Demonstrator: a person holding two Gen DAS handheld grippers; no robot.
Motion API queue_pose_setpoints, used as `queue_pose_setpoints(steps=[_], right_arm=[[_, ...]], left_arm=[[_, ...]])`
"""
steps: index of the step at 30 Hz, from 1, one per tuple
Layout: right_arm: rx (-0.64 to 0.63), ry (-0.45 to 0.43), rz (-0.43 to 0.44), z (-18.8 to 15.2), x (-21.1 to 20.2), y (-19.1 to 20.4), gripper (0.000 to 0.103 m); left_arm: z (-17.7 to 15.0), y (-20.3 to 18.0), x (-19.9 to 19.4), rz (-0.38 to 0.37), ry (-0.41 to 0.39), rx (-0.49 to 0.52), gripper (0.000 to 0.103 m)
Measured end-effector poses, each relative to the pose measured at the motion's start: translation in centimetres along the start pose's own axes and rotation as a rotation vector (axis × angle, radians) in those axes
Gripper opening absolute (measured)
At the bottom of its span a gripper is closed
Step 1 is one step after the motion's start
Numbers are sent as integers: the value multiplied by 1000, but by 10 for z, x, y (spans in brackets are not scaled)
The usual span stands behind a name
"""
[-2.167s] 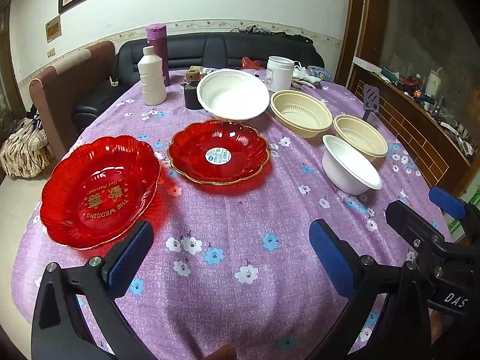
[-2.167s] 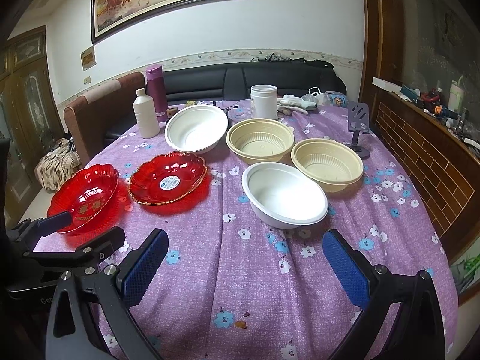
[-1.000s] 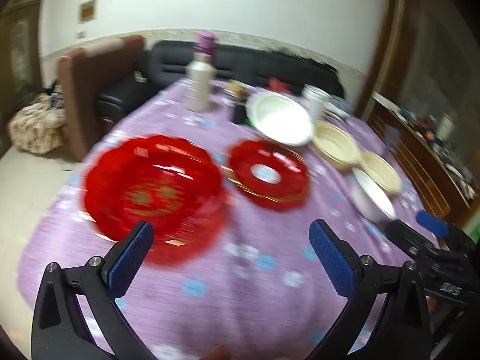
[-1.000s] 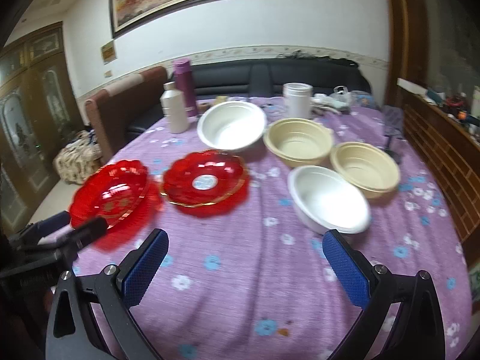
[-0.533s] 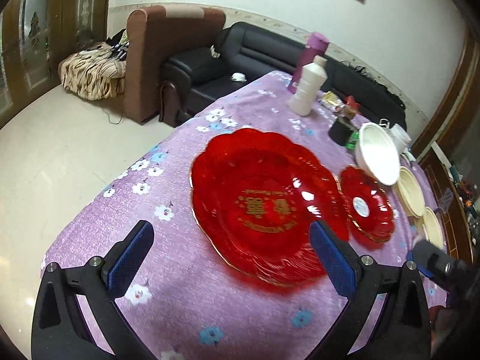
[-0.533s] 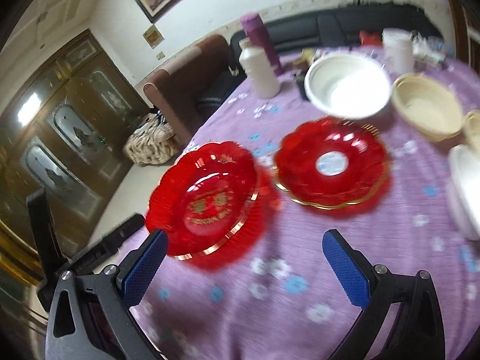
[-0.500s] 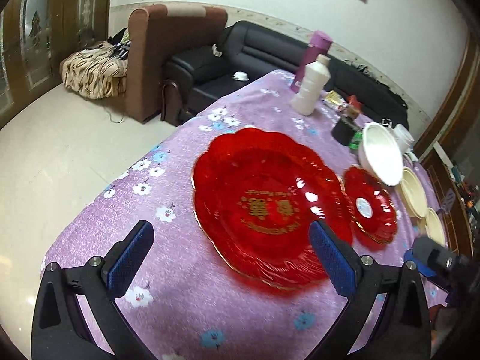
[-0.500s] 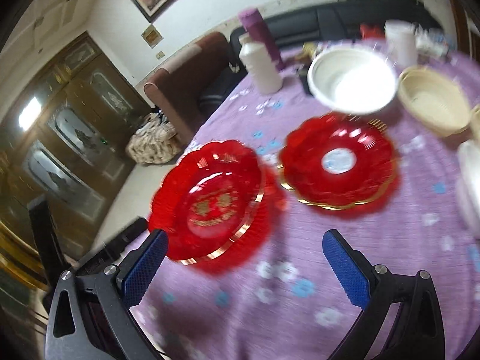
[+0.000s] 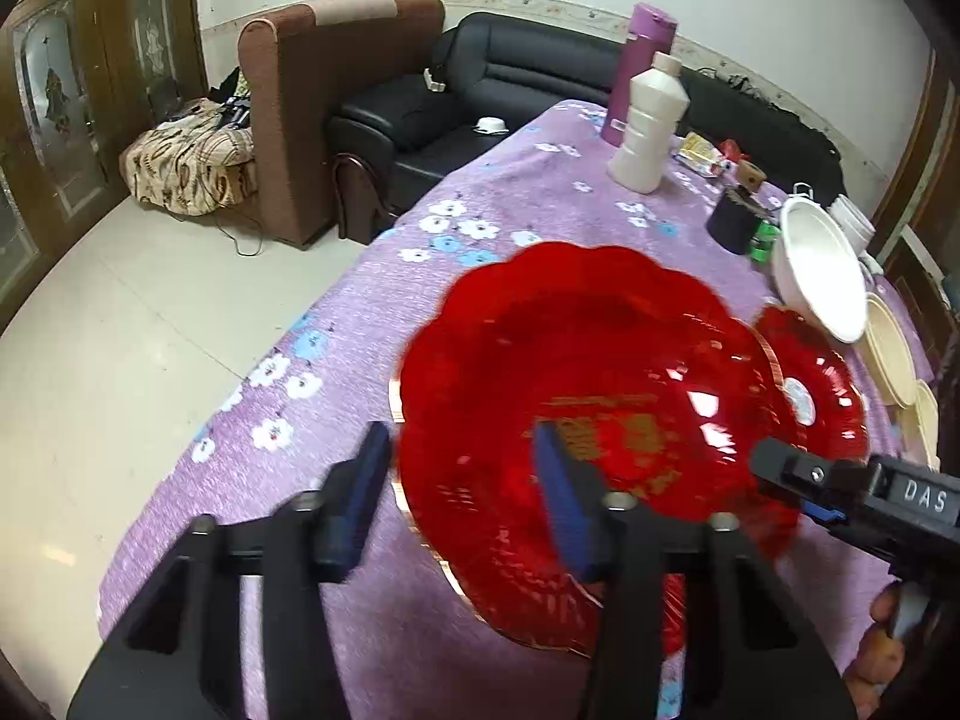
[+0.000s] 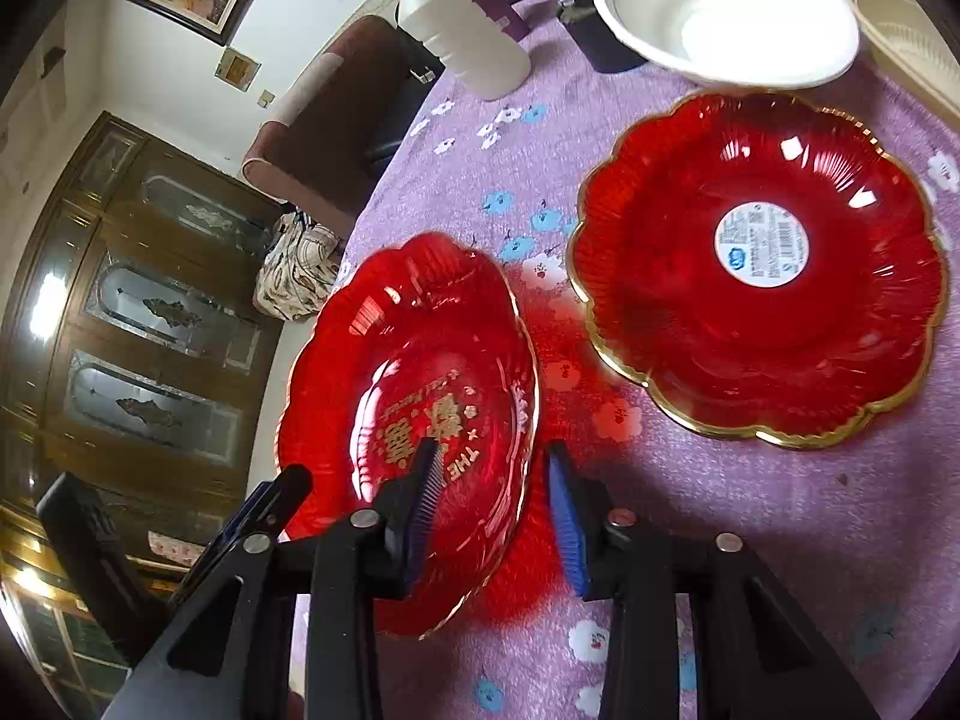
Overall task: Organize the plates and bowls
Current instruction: 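Move both grippers to the rim of the large red 'THE WEDDING' plate and close, then lift the large red plate with both grippers, set it down nearer, open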
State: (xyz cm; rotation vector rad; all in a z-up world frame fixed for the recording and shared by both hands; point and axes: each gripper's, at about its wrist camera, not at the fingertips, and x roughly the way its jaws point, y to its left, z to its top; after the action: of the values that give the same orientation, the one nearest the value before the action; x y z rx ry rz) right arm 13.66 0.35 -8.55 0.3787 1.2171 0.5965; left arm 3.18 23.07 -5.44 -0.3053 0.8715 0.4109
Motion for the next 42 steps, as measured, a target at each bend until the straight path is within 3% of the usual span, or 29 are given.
queue_pose_setpoints(steps=[2, 4, 7, 10, 12, 22, 42], right_arm=[[-1, 2, -27, 1, 2, -3, 24], [12, 5, -42, 2, 5, -7, 9], [18, 8, -30, 3, 6, -14, 8], [9, 1, -41, 1, 5, -15, 8], [3, -4, -45, -1, 4, -15, 9], [-28, -34, -11, -3, -3, -7, 8], [-122, -161, 53, -36, -80, 14, 9]], left_arm=[[2, 7, 11, -15, 52, -29, 30], [1, 7, 19, -27, 91, -18, 30], [-3, 6, 31, -76, 135, -27, 30], [-2, 9, 33, -77, 124, -48, 15], [3, 17, 34, -123, 136, -90, 12], [5, 29, 10, -180, 81, -139, 7], [-3, 26, -66, -250, -71, -149, 7]])
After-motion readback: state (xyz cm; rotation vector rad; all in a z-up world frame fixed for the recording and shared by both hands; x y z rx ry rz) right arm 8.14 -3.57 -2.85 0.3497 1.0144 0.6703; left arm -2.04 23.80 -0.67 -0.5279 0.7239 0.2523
